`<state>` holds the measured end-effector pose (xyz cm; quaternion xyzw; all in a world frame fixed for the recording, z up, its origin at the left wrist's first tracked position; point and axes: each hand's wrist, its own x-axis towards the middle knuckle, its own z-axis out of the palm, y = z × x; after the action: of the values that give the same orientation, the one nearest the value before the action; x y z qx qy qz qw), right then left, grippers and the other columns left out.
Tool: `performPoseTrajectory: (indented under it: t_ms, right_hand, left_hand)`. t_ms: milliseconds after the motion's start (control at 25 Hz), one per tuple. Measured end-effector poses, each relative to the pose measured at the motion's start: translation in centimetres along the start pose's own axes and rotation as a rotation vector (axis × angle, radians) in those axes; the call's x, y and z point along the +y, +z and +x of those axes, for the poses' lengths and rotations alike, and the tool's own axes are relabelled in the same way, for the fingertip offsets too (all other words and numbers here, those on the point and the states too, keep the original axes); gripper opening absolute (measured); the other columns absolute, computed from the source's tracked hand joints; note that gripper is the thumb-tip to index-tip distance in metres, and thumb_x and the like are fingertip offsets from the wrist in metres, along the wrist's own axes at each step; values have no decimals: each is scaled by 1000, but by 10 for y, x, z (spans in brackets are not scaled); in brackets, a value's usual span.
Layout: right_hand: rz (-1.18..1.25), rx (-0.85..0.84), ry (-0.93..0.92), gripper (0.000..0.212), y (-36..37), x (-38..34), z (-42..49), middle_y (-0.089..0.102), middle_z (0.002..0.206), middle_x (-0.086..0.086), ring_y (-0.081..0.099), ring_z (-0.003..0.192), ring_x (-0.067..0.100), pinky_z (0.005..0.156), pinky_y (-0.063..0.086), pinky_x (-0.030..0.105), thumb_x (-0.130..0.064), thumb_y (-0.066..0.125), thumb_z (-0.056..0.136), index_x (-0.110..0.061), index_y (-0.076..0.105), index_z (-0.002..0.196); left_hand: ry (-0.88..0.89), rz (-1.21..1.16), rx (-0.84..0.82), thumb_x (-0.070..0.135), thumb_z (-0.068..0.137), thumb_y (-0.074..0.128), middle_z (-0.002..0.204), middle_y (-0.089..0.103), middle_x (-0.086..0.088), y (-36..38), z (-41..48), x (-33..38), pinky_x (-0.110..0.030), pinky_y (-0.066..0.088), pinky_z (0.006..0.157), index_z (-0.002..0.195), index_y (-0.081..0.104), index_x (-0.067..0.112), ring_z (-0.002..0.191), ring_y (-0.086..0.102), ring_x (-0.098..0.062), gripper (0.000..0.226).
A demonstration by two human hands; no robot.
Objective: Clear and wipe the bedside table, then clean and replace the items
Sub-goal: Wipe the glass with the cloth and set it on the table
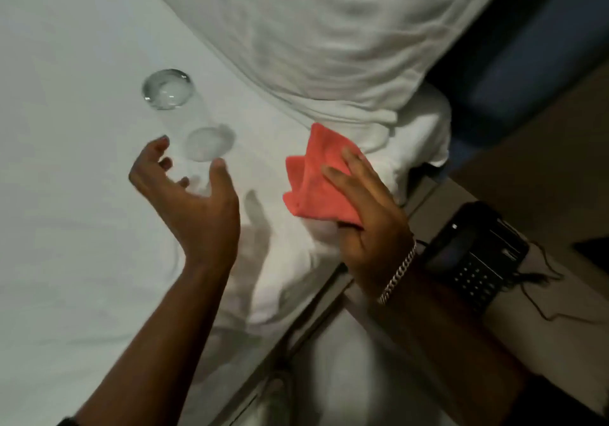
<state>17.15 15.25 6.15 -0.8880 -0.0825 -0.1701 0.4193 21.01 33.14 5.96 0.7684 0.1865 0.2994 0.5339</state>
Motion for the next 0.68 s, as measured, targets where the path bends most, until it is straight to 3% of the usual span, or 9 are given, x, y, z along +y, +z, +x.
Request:
performPoseTrajectory:
  t_ms: [80, 160, 280, 320, 440, 520, 600, 680]
  right_hand:
    - [121, -30, 21, 53, 30, -9, 32, 50, 141, 16, 50, 129, 32, 104, 43, 51, 1, 48, 76, -3, 56, 128]
    - [296, -47, 131, 53, 49, -13, 60, 54, 137, 14, 59, 118, 32, 94, 51, 51, 2, 51, 82, -4, 49, 134]
    - [526, -81, 193, 58, 65, -21, 79, 54, 138, 17, 63, 115, 21, 80, 56, 34, 23, 42, 82, -1, 45, 134]
    - [585, -77, 162, 59, 64, -23, 79, 53, 139, 17, 61, 117, 23, 83, 54, 36, 28, 38, 80, 0, 47, 131]
    - [735, -53, 105, 56, 42, -31, 74, 57, 132, 21, 58, 117, 39, 89, 49, 48, 33, 35, 77, 4, 56, 120]
    - [763, -3, 164, 49, 16, -28, 68, 60, 127, 21, 60, 117, 31, 95, 51, 37, 32, 40, 78, 9, 56, 119]
    - [743, 12, 265, 43, -10, -21, 53, 65, 122, 10, 65, 109, 14, 88, 54, 26, 21, 52, 83, 8, 53, 124]
    - [612, -79, 273, 48, -35, -12, 27, 61, 132, 3, 59, 119, 13, 94, 53, 35, 0, 65, 83, -3, 53, 130]
  left_hand:
    - [-24, 50, -67, 31, 76, 72, 134, 31, -1, 6, 33, -18, -42, 40, 107, 136, 33, 6, 129, 39, -25, 76]
    - [-21, 87, -154, 33, 73, 77, 134, 34, -9, 23, 63, -27, -43, 34, 111, 137, 29, -1, 129, 39, -29, 87]
    - [-7, 98, -232, 28, 75, 75, 128, 46, -15, 37, 97, -30, -41, 45, 99, 127, 34, 3, 110, 52, -24, 71]
    - [-19, 64, -282, 29, 76, 74, 124, 48, -13, 36, 101, -29, -39, 49, 95, 123, 35, 8, 106, 54, -22, 65]
    - [-175, -274, -567, 28, 76, 73, 107, 53, -5, 24, 83, -15, -36, 54, 82, 110, 34, 22, 92, 59, -20, 52]
    - [-333, -556, -781, 16, 78, 68, 98, 56, -9, 25, 47, 2, -39, 55, 76, 106, 33, 23, 86, 61, -26, 46]
    - [-483, -725, -908, 10, 81, 61, 93, 58, -9, 33, 7, 19, -37, 56, 70, 109, 36, 17, 81, 63, -24, 39]
    - [-636, -852, -991, 6, 85, 54, 88, 62, -6, 45, -32, 37, -32, 56, 67, 104, 48, 12, 76, 65, -19, 22]
